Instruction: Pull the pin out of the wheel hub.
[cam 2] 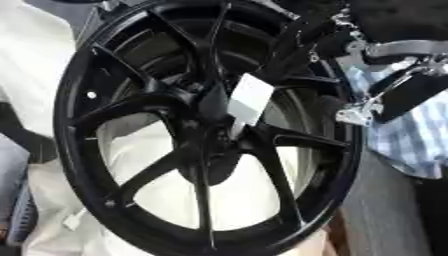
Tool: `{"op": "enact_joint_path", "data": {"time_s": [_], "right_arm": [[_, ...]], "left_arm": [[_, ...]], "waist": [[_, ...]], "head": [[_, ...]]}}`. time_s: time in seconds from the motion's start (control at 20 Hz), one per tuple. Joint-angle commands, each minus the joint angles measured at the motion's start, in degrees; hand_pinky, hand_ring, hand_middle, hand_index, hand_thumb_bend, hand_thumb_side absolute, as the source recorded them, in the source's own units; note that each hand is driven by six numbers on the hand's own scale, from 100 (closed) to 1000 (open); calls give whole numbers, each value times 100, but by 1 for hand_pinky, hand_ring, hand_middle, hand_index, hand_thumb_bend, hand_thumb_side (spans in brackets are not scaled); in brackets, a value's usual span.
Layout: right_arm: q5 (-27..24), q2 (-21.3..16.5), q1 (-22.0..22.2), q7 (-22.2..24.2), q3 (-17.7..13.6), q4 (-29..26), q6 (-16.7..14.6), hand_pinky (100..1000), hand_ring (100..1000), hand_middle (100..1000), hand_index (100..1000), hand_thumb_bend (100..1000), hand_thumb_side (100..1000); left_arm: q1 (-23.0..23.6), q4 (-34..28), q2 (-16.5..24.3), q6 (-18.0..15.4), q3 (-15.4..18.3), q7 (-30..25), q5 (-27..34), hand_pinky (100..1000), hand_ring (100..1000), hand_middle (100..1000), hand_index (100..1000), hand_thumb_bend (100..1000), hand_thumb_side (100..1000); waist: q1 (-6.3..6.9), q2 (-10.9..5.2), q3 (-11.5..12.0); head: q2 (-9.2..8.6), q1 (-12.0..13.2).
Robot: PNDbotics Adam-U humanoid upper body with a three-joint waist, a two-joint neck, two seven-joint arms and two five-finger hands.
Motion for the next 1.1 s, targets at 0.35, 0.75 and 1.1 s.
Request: {"op": "enact_joint_path", "data": {"time_s": [0.35, 0.75, 1.1], "right_arm": [[273, 3, -223, -59, 69, -70, -55, 941, 943, 841, 910, 100, 356], [648, 78, -243, -96, 103, -70, -101, 942, 941, 845, 922, 178, 389], [665, 135, -388, -140, 176, -70, -78, 939, 937, 844, 921, 178, 388]], "left_arm": [[-64, -93, 148, 18, -15, -2, -30, 824, 677, 619, 801, 100, 775], [-63, -93, 127, 48, -20, 16, -43, 825, 676, 618, 800, 100, 788], [-64, -93, 118, 65, -34, 6, -50, 825, 675, 617, 799, 100, 791]], "waist": [[-54, -21, 86], [-126, 35, 141], [-166, 41, 164]], "head": [[41, -74], [93, -69], [104, -76]]}}
